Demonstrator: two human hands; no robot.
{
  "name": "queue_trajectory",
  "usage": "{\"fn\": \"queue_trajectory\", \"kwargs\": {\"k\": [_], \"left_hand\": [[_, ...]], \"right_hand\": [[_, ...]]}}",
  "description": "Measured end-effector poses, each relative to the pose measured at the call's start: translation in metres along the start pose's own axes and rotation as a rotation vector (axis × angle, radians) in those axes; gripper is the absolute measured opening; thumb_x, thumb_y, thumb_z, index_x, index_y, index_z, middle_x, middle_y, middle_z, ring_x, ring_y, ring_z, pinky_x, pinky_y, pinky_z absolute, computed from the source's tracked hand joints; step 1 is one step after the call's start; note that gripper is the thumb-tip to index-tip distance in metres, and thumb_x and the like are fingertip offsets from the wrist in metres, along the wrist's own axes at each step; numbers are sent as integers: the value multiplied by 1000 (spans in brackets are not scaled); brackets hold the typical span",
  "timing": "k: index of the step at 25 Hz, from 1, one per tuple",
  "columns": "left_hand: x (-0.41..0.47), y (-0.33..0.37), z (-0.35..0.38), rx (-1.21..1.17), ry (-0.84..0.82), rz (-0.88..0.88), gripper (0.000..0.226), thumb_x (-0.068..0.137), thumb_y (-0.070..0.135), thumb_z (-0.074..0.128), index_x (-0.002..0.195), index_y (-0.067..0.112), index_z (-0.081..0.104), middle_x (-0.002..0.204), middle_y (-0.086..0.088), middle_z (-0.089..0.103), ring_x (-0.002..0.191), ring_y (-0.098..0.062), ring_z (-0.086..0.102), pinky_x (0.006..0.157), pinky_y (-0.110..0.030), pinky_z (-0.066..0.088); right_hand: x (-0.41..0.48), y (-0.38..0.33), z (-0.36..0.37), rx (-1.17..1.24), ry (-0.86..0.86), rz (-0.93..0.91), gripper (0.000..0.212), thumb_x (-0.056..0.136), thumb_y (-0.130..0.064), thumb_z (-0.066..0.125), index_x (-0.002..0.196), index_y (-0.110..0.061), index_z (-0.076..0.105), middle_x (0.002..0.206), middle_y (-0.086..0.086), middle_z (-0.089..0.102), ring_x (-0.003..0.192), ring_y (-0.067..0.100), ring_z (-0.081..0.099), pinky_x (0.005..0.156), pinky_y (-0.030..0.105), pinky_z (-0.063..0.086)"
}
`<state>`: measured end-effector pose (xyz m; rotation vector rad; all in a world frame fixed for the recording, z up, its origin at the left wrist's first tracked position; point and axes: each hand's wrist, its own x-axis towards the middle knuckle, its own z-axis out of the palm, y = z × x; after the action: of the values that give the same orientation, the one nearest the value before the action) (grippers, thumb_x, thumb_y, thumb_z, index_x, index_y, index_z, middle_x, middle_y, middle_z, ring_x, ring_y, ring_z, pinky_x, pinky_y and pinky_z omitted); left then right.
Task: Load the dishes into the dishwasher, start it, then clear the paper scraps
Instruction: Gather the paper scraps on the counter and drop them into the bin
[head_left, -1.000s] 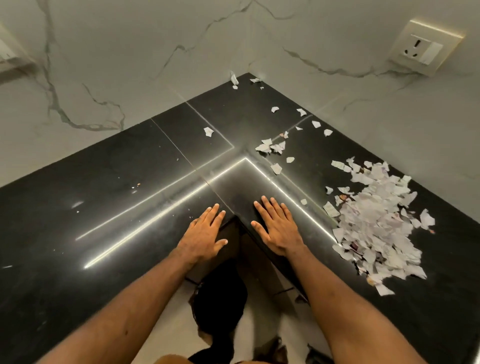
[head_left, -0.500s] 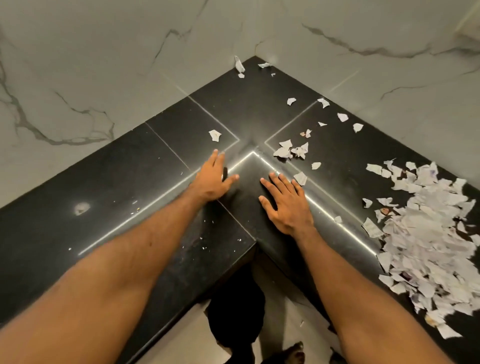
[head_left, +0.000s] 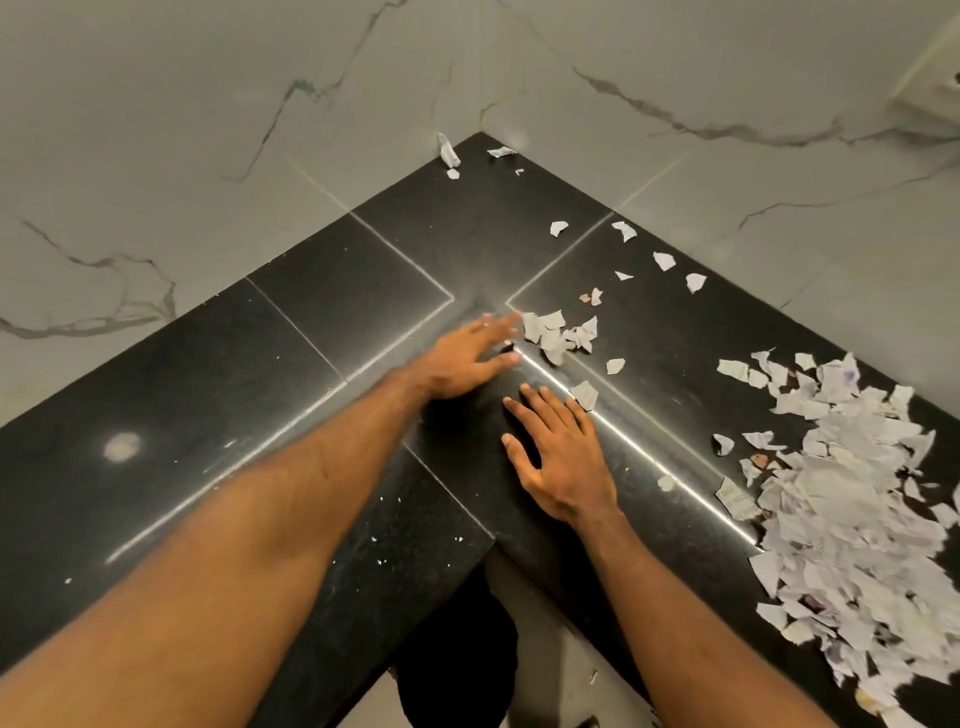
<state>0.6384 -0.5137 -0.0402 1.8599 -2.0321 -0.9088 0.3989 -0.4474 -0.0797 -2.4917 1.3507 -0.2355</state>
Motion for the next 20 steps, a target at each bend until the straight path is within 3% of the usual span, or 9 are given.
{"fn": "queue_trajectory", "kwargs": {"k": [2,3,6,8,13,17,20], "left_hand": [[-3,17,18,-62,127,123,61,105,60,40,160,41,25,161,6,41,149,-12,33,124,-38,25],[-3,17,26,-73,227,94,60,106,60,37,160,37,28,161,5,41,148,-12,34,123,-41,28],[-7,2,54,70,312,-81,66,106,63,23,162,28,26,169,3,24,157,-13,15,127,-49,18],[-13,-5,62,192,321,-70,69,106,66,18,162,28,25,171,4,17,158,-13,7,129,-46,11],[-9,-5,58,-83,473,-26,60,108,60,22,159,29,34,163,6,38,153,-9,27,124,-46,27],[-10,-11,59,-285,555,-41,62,109,56,26,163,26,25,168,7,28,154,-5,24,126,-39,25],[-8,-10,56,-246,550,-45,64,109,59,21,163,26,23,169,7,26,154,-6,22,127,-37,23]], "right_hand": [[-1,1,1,9,-9,5,56,108,-61,29,161,-42,30,171,-14,21,159,4,5,130,45,8],[-1,1,1,13,-8,4,56,109,-61,29,161,-42,30,171,-14,21,159,4,5,130,45,9],[1,2,2,15,8,5,55,109,-60,30,161,-41,29,171,-14,22,159,3,5,130,44,8],[1,-2,1,8,17,-9,55,109,-59,30,161,-40,30,171,-13,23,159,5,6,130,44,8],[30,-9,13,-14,95,-10,52,111,-37,35,161,-22,36,168,0,34,157,16,24,129,45,17],[126,-30,29,35,30,12,59,111,-31,36,166,-14,20,173,7,16,161,23,10,131,43,8],[175,-25,31,34,14,79,64,109,-42,29,166,-15,18,174,6,12,161,22,6,131,43,6]]}}
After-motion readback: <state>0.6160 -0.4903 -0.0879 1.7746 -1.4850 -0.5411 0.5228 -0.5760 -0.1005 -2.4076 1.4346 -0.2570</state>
